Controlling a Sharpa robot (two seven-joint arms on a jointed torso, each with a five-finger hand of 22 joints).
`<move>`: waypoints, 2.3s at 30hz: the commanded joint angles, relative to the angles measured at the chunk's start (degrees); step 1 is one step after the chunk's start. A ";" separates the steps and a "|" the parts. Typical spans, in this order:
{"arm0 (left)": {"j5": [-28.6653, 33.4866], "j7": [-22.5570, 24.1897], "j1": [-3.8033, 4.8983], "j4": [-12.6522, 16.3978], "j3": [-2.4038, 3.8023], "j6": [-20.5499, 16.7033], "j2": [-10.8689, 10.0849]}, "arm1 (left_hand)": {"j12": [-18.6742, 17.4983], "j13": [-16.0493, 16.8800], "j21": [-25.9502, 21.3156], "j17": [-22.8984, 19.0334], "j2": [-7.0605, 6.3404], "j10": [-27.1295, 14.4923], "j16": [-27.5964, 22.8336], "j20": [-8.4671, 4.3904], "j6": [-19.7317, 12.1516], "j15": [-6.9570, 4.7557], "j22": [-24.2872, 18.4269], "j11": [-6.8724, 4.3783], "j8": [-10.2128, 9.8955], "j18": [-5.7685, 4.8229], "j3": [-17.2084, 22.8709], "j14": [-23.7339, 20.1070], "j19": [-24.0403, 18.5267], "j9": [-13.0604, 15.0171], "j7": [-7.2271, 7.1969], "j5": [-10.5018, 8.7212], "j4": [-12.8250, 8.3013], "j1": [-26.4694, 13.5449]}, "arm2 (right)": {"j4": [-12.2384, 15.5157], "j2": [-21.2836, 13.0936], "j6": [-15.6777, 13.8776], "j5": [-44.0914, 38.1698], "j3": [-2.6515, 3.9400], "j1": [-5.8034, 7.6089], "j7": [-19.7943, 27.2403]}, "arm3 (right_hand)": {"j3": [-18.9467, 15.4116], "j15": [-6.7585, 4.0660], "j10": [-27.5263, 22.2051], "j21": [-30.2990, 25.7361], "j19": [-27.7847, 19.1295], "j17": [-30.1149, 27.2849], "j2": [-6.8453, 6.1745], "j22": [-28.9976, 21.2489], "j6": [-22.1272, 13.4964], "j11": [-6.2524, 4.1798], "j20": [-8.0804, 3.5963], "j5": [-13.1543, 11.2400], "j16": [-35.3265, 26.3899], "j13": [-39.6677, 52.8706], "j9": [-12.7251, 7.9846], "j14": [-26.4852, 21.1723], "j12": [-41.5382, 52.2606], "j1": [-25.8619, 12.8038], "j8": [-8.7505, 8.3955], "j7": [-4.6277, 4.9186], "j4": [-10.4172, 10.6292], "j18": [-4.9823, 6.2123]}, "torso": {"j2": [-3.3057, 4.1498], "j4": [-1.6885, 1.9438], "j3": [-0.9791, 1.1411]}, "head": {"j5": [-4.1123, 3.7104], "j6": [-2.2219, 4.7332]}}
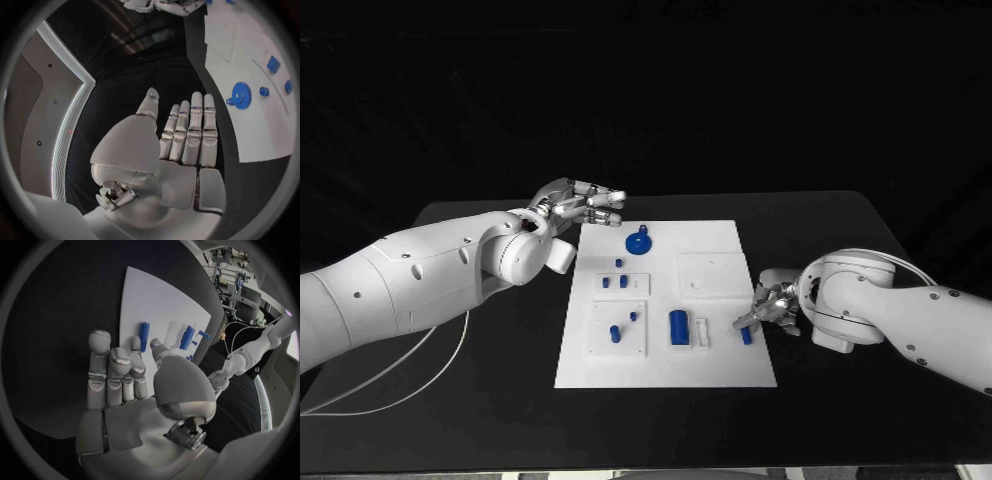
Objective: Assemble the parts on the task board
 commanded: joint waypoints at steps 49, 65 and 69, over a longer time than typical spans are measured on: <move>0.91 -0.48 -0.02 0.34 0.00 2.32 -0.81 | -0.04 0.05 0.22 -0.02 0.40 0.09 0.08 0.23 -0.32 0.08 -0.01 0.12 -0.08 -0.42 -0.26 -0.51 -0.16 0.01 0.18 -0.12 -0.04 -0.22 | -0.61 1.06 -0.55 -2.17 -2.23 -1.50 -2.59 | 20.90 0.88 -2.53 -0.63 2.67 -0.79 -2.72 0.95 -8.20 1.28 1.16 30.06 -0.60 -2.39 -11.13 -0.24 -0.82 -4.73 -0.54 3.40 -12.89 1.85 | -0.06 -0.09 0.07 | 0.58 -0.66; 0.91 -0.56 -0.02 0.39 0.00 2.26 -0.86 | -0.04 0.05 0.22 -0.01 0.32 -0.20 0.10 0.25 -0.71 0.11 -0.01 0.20 -0.08 -0.40 -0.25 -0.52 -0.17 0.01 0.30 -0.12 -0.03 -0.24 | 1.62 -0.39 -6.31 4.94 0.29 -1.50 -1.10 | 17.85 0.65 -2.48 -0.56 2.72 -0.93 -3.37 0.62 -7.95 1.22 0.93 29.26 -0.68 -2.75 -11.13 -0.27 -0.93 -4.70 -0.53 3.21 -11.65 1.98 | -0.05 -0.22 0.04 | 1.03 -0.23; 0.88 -0.61 -0.02 0.41 0.00 2.22 -0.90 | -0.04 0.05 0.22 -0.01 0.32 -0.20 0.10 0.25 -0.71 0.11 -0.01 0.20 -0.08 -0.40 -0.25 -0.52 -0.17 0.01 0.30 -0.12 -0.03 -0.24 | 2.61 -0.68 -7.92 6.77 1.26 -1.50 -0.71 | 16.19 0.59 -2.48 -0.19 2.72 -0.88 -3.06 0.59 -7.84 1.19 0.89 29.70 -0.65 -2.81 -11.12 -0.29 -0.93 -4.00 -0.53 3.17 -11.42 1.98 | -0.03 -0.09 0.01 | 1.05 -0.22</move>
